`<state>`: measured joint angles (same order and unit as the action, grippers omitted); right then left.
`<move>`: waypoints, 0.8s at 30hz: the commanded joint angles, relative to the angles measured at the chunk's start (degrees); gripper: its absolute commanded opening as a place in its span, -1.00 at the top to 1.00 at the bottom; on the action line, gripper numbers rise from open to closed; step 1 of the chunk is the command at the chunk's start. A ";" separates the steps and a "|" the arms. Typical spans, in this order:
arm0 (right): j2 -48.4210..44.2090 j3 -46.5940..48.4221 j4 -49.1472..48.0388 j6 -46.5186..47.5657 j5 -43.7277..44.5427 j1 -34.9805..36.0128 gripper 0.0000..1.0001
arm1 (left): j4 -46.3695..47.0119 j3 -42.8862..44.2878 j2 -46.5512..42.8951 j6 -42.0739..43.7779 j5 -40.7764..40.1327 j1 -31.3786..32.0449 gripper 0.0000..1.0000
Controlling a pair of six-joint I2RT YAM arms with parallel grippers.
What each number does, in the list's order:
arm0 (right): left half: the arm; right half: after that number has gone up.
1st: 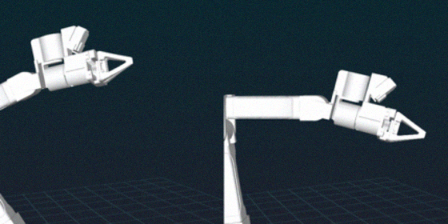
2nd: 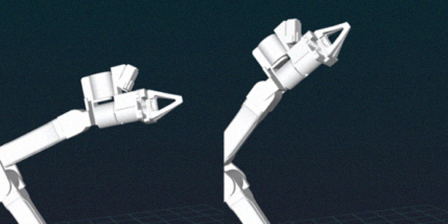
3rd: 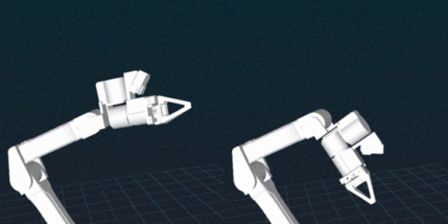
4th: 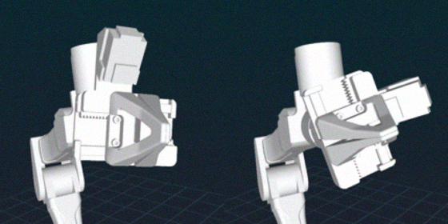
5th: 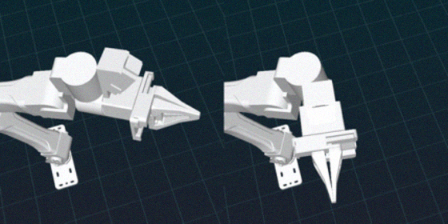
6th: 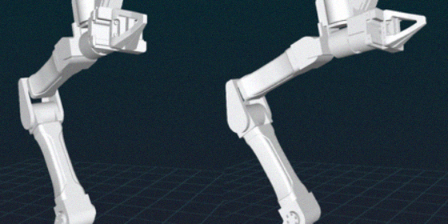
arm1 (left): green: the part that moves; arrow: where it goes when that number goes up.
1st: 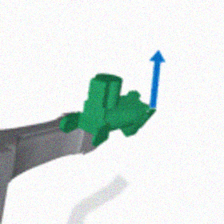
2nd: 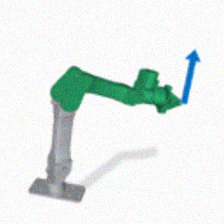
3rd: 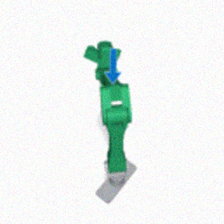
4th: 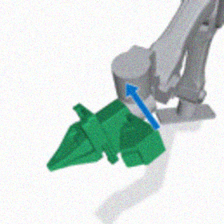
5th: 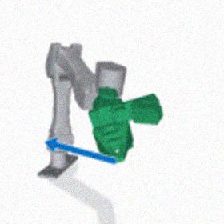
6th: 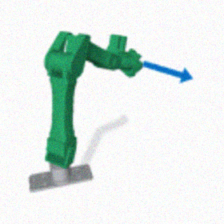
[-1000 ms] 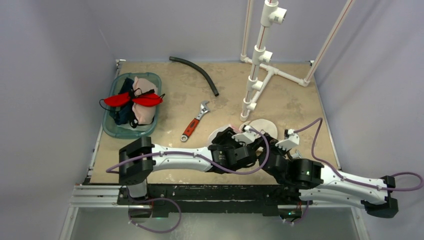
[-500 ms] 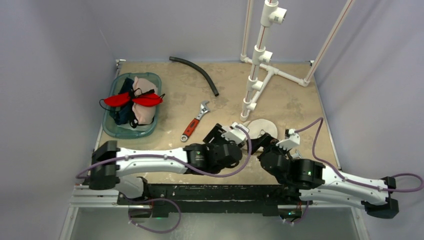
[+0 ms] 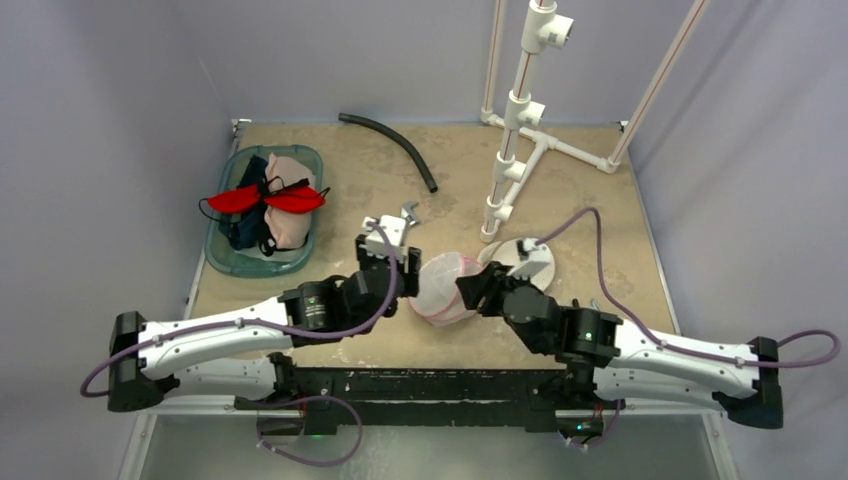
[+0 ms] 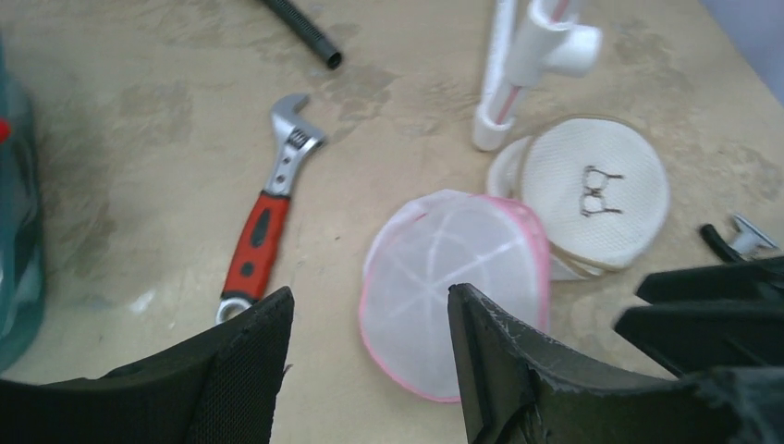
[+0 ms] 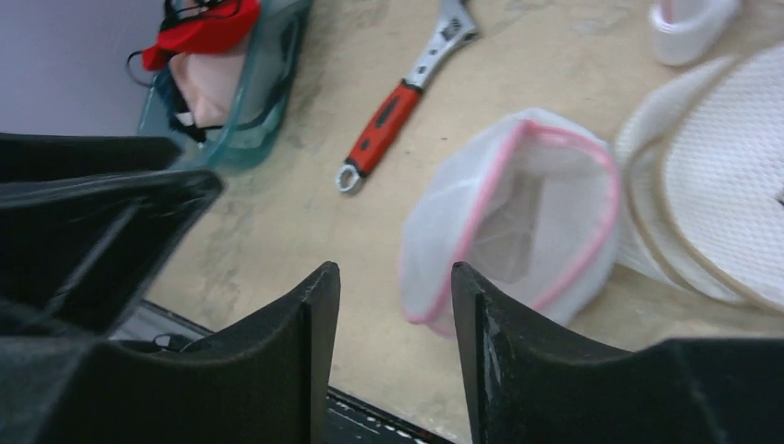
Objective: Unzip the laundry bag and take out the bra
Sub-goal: Close the laundry bag at the center of the board.
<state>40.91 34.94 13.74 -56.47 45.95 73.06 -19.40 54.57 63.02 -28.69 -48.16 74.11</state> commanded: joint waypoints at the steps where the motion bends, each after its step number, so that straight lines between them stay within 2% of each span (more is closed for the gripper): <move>1: 10.69 7.50 -15.19 15.98 -11.78 -2.22 0.06 | 3.48 -11.17 -8.27 -13.58 0.47 -5.00 -0.19; 5: 20.28 10.02 -17.65 18.39 -20.54 -9.72 0.20 | 6.65 -18.18 -14.03 -19.25 -1.09 -5.19 -0.17; 9: 22.24 2.85 -22.55 16.34 -28.47 -19.22 0.33 | 6.50 -21.04 -15.77 -22.59 -0.85 -5.18 -0.17; 20: 22.33 -8.17 -25.98 12.18 -29.61 -24.66 0.42 | 11.68 -26.24 -13.21 -24.61 1.33 -5.19 -0.18; 24: 20.57 -11.46 -26.68 11.05 -28.92 -26.26 0.42 | 13.42 -28.21 -12.76 -25.28 1.32 -5.15 -0.25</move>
<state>63.64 25.87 -10.41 -43.64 16.86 48.21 -10.39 28.08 50.06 -51.96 -46.81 69.04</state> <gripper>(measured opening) 0.292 0.602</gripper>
